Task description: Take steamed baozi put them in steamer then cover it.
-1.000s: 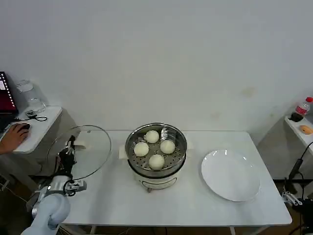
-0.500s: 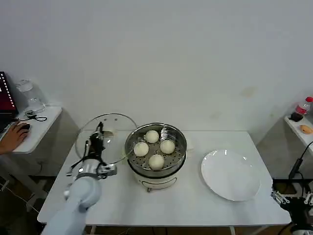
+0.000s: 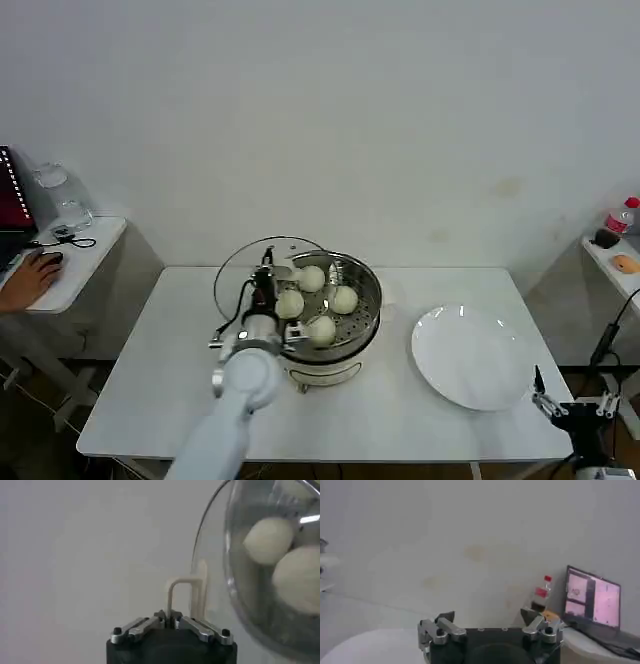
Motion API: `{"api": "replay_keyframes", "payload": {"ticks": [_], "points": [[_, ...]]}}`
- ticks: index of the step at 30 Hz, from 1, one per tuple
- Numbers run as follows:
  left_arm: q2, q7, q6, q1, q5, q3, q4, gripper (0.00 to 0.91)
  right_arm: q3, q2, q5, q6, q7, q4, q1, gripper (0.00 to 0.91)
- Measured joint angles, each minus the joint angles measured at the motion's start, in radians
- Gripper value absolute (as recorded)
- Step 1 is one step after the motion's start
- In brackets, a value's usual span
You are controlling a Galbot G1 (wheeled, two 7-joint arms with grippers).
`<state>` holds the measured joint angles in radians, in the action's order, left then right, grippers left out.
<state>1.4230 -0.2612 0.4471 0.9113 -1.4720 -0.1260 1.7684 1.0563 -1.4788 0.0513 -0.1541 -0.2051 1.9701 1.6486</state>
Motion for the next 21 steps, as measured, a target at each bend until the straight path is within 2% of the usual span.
{"api": "replay_keyframes", "payload": {"ticks": [8, 21], "points": [[0.097, -0.038, 0.014, -0.016, -0.115, 0.032, -0.046, 0.0, -0.018, -0.005, -0.014, -0.001, 0.0, -0.006, -0.001, 0.907], [0.159, -0.058, 0.029, -0.009, -0.166, 0.06, -0.078, 0.0, -0.041, -0.015, -0.034, -0.001, -0.001, -0.009, -0.003, 0.907]]}}
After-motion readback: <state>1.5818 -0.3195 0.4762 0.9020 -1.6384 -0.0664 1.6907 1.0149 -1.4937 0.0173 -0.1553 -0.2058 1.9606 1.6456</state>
